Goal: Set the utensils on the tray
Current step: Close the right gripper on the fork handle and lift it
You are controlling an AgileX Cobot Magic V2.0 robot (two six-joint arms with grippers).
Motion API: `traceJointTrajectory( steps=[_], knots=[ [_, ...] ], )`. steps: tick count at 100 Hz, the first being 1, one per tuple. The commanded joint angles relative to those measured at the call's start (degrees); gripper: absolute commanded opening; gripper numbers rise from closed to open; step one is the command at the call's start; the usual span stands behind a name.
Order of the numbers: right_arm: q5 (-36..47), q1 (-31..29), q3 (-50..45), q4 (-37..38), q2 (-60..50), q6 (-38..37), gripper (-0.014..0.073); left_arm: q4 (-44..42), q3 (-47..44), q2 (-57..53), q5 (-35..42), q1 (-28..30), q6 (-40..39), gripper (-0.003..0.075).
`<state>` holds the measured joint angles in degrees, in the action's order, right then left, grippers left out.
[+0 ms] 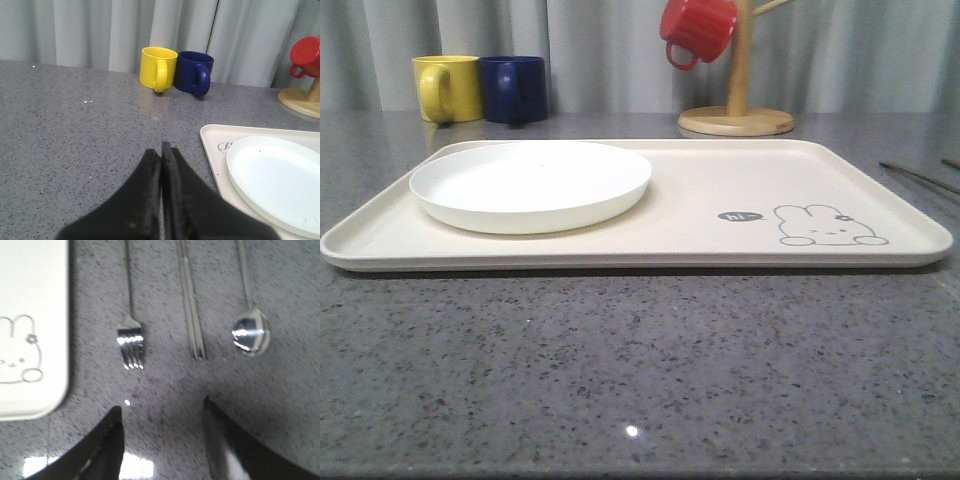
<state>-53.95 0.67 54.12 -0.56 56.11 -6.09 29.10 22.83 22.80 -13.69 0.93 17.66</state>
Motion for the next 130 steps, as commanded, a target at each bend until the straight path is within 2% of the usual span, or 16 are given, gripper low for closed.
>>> traceJointTrajectory(
  steps=[1, 25, 51, 74, 124, 130],
  knots=[
    [3.1, 0.6, 4.9, -1.6, 3.8, 2.7, 0.0382, 1.0, 1.5, 0.3, 4.3, 0.0, 0.1, -0.0019],
    [3.1, 3.6, 15.0, -1.4, 17.6, 2.8, 0.0382, 1.0, 1.5, 0.3, 4.3, 0.0, 0.1, -0.0019],
    [3.3, 3.8, 21.5, -0.6, 29.0, 2.8, 0.0382, 1.0, 1.5, 0.3, 4.3, 0.0, 0.1, -0.0019],
    [3.5, 3.8, 22.0, 1.9, 34.7, 2.8, 0.0382, 1.0, 1.5, 0.3, 4.3, 0.0, 0.1, -0.0019],
    [3.3, 3.8, 22.0, 1.9, 41.0, 2.8, 0.0381, 1.0, 1.5, 0.3, 4.3, 0.0, 0.1, -0.0019],
    [2.8, 3.8, 22.0, 1.8, 41.1, 2.7, 0.0350, 1.0, 1.5, 0.3, 4.3, 0.0, 0.1, -0.0019]
  ],
)
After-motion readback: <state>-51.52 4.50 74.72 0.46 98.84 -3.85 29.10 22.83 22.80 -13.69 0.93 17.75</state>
